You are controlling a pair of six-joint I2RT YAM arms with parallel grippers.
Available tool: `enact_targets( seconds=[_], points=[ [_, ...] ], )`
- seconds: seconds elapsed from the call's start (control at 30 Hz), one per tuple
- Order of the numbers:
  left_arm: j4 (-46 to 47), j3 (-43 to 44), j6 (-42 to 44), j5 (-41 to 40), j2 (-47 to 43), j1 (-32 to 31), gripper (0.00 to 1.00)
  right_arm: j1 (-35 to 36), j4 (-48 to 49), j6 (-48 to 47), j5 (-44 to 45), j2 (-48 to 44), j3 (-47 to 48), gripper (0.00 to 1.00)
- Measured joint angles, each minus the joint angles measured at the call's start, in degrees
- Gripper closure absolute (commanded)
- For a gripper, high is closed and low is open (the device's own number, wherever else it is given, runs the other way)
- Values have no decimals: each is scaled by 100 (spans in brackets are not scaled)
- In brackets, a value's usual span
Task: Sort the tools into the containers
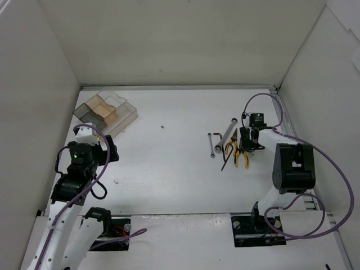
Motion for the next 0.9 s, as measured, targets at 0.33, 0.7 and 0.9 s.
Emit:
enact_targets(
  seconds=[0.33,0.7,0.9],
  points=[
    [0,0,33,2,-4,0,0,-114,2,-72,-190,437,431,74],
    [2,0,66,79,-2,0,0,-221,-70,-101,-286,490,570,100],
    [142,2,-125,542,66,0,1,90,-402,-101,-455,-164,1141,100]
  ],
)
